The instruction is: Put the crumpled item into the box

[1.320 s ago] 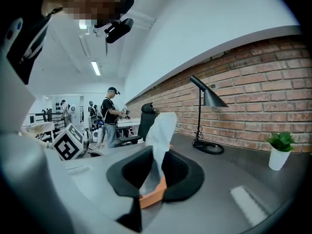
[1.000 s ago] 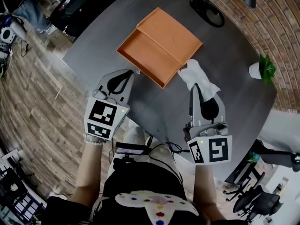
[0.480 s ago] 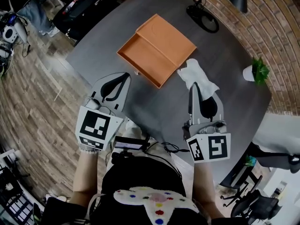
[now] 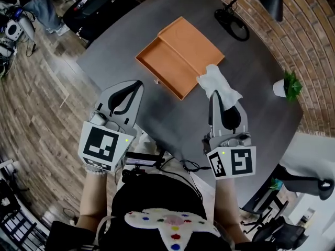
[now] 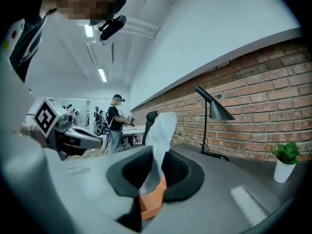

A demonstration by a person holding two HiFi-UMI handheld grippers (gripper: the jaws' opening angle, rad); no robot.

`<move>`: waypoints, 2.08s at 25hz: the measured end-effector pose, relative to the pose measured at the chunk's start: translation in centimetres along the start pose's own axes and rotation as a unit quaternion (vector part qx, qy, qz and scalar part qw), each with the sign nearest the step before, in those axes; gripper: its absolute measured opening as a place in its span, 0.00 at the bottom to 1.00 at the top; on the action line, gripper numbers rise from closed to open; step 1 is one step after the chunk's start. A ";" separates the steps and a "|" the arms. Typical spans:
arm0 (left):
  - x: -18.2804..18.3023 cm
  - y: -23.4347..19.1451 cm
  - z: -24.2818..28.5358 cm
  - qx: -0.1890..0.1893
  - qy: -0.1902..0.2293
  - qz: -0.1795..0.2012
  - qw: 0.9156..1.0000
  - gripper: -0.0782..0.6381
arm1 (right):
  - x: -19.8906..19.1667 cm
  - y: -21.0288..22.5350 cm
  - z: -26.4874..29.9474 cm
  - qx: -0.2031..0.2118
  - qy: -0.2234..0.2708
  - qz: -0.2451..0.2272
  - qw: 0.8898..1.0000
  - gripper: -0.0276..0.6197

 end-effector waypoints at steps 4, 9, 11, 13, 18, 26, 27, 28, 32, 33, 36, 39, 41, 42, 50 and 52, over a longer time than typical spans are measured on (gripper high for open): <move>-0.1 -0.8 -0.2 0.008 -0.001 -0.003 1.000 0.12 | -0.4 -0.5 1.5 0.014 -0.005 -0.004 1.000 0.12; -0.3 -1.8 -0.1 0.008 -0.006 -0.012 1.000 0.12 | -1.5 -1.3 3.5 0.033 -0.021 -0.016 0.999 0.12; -0.4 -2.3 -0.1 0.011 -0.007 -0.016 1.000 0.12 | -2.2 -1.6 4.6 0.041 -0.029 -0.020 0.999 0.12; -0.5 -2.9 -0.1 0.016 -0.008 -0.018 1.000 0.12 | -3.0 -2.0 5.6 0.049 -0.038 -0.020 0.998 0.12; -0.6 -3.9 0.0 0.021 -0.008 -0.020 1.000 0.12 | -5.4 -2.6 8.1 0.061 -0.066 -0.002 0.996 0.12; -0.8 -5.7 0.0 0.031 -0.013 -0.013 0.999 0.12 | -8.9 -4.4 11.7 0.093 -0.105 -0.007 0.990 0.12; -0.8 -5.9 0.0 0.032 -0.014 -0.011 0.999 0.12 | -9.3 -4.7 12.1 0.098 -0.111 -0.008 0.989 0.12; -0.9 -6.1 -0.1 0.033 -0.014 -0.008 0.999 0.12 | -9.7 -5.0 12.5 0.103 -0.118 -0.009 0.988 0.12; -0.9 -6.8 0.0 0.035 -0.013 -0.009 0.999 0.12 | -11.3 -6.0 14.1 0.131 -0.141 -0.017 0.981 0.12; -0.9 -7.0 -0.1 0.036 -0.013 -0.009 0.999 0.12 | -11.7 -6.2 14.4 0.138 -0.146 -0.018 0.979 0.12; -0.8 -7.3 -0.2 0.039 -0.013 -0.006 0.999 0.12 | -12.3 -6.7 15.1 0.150 -0.158 -0.023 0.976 0.12; -0.8 -7.8 -0.4 0.041 -0.009 -0.009 0.999 0.12 | -12.5 -7.3 15.6 0.162 -0.166 -0.038 0.972 0.12; -0.9 -8.1 -0.5 0.044 -0.010 -0.010 0.999 0.12 | -12.5 -7.9 15.9 0.173 -0.170 -0.044 0.969 0.13; -0.9 -8.2 -0.5 0.046 -0.011 -0.011 0.999 0.12 | -12.6 -8.0 16.0 0.177 -0.173 -0.048 0.968 0.13; -0.7 -8.5 -0.4 0.049 -0.008 -0.016 0.999 0.12 | -12.8 -8.6 16.5 0.180 -0.186 -0.071 0.963 0.25; -0.7 -8.6 -0.3 0.049 -0.009 -0.016 0.999 0.12 | -12.8 -8.4 16.6 0.174 -0.188 -0.072 0.964 0.27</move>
Point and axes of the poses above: the fingertips, and each gripper's own axes: z forward along the fingers, y to its right, x out of its top, the point moved 7 cm from there along -z, backward along the fingers, and after that the axes turned 15 degrees about -z, right-handed, at the moved point
